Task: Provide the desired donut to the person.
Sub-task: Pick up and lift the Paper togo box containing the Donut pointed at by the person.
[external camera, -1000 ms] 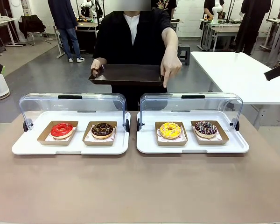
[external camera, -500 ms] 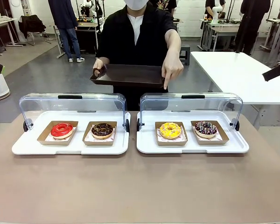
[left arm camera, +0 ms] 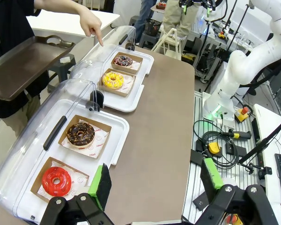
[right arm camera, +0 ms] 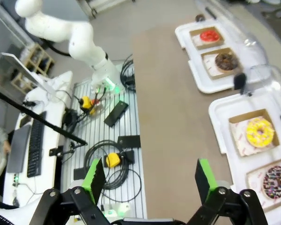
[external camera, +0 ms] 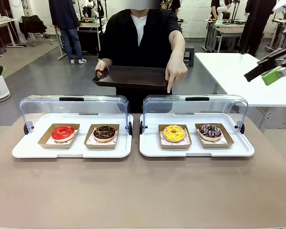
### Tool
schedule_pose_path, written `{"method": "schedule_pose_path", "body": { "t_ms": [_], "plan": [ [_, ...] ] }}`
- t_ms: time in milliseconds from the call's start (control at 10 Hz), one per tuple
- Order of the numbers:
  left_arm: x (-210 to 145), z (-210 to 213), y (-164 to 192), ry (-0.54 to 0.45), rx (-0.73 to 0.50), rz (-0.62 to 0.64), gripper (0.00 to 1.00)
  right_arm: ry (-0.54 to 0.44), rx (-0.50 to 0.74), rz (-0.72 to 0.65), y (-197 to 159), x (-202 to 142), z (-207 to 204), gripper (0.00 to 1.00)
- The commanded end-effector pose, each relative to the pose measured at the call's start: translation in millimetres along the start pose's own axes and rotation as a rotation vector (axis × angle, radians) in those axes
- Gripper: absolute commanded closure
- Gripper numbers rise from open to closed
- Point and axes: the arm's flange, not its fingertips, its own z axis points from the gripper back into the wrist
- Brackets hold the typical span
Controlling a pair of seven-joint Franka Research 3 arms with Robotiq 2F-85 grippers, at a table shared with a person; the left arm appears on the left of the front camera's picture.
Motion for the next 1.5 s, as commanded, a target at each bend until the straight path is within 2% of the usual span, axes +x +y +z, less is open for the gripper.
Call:
{"method": "schedule_pose_path", "body": {
  "t_ms": [0, 400, 600, 900, 1100, 1400],
  "plan": [
    [1.6, 1.5, 1.1, -0.021, -0.002, -0.015, 0.0, 0.166, 0.027, 0.0, -13.4, 26.8, -18.9, 0.0],
    [1.6, 1.5, 1.1, -0.021, -0.002, -0.015, 0.0, 0.475, 0.033, 0.044, -38.6, 60.1, -103.7, 0.0],
    [1.6, 1.5, 1.1, -0.021, -0.002, -0.015, 0.0, 0.565, 0.035, 0.081, -43.6, 65.2, -141.3, 0.0],
    [1.6, 1.5, 1.1, -0.021, -0.002, -0.015, 0.0, 0.605, 0.062, 0.082, -52.0, 66.1, -175.8, 0.0],
    [1.6, 1.5, 1.1, -0.021, -0.002, -0.015, 0.0, 0.576, 0.099, 0.081, -51.9, 61.4, -177.5, 0.0],
    [1.6, 1.5, 1.1, -0.021, -0.002, -0.015, 0.0, 0.591, 0.086, 0.095, -50.3, 64.9, -178.8, 0.0]
  ]
}}
